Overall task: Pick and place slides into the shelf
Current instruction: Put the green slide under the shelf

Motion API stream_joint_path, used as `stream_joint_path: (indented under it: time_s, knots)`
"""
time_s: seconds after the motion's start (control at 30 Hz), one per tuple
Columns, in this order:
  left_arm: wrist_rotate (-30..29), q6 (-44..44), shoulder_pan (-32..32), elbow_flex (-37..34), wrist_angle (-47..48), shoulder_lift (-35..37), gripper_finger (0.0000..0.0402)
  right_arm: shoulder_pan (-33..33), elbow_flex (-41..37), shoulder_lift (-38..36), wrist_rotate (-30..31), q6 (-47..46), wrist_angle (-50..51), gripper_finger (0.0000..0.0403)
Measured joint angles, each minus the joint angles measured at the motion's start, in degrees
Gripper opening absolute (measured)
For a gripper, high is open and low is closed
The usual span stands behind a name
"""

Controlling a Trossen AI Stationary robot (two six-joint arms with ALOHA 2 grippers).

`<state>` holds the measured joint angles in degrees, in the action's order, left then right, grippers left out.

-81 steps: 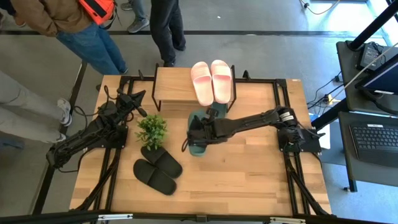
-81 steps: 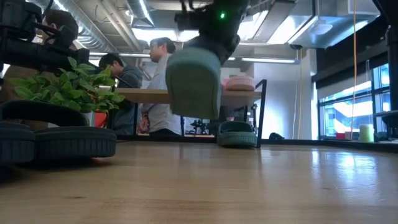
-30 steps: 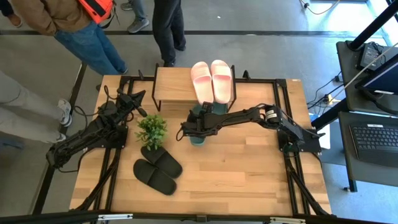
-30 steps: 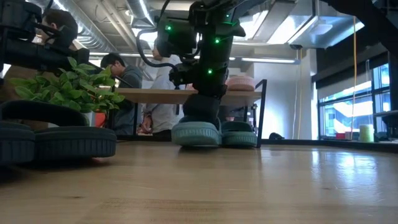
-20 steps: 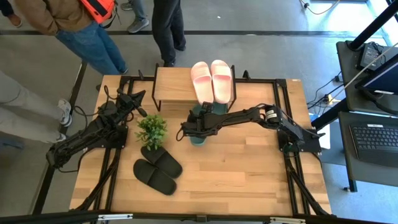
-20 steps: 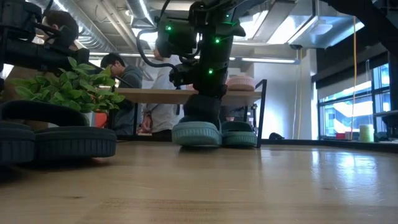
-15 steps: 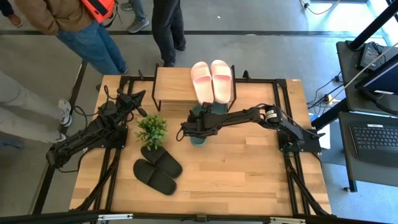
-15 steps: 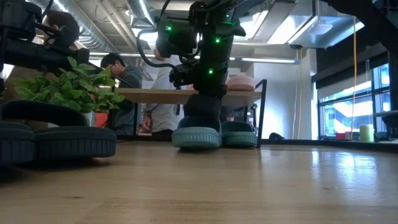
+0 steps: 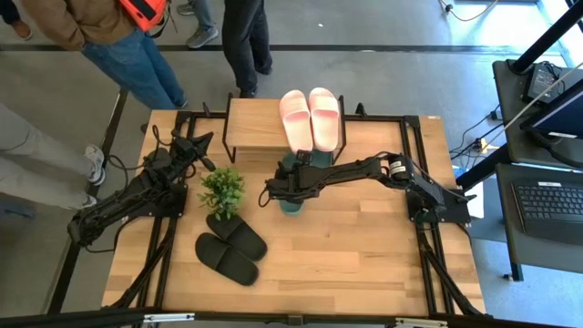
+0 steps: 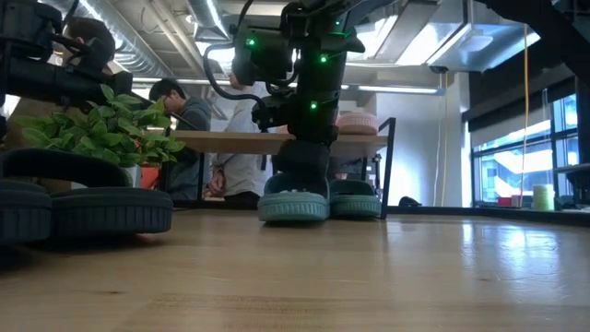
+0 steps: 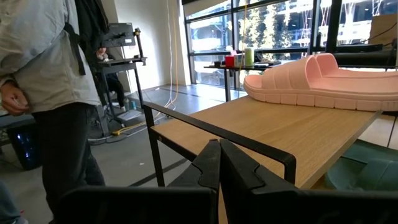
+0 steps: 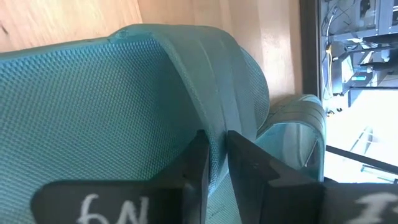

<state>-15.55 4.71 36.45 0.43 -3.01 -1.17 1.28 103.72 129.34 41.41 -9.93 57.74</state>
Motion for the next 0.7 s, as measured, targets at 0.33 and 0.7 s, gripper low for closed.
stream_joint_path:
  time_s: [0.33, 0.7]
  knots:
    - [0.0, 0.0, 0.0, 0.0, 0.0, 0.0, 0.0, 0.0, 0.0, 0.0, 0.5, -0.4, 0.0, 0.0057]
    - [0.0, 0.0, 0.0, 0.0, 0.0, 0.0, 0.0, 0.0, 0.0, 0.0, -0.3, -1.8, 0.0, 0.0113]
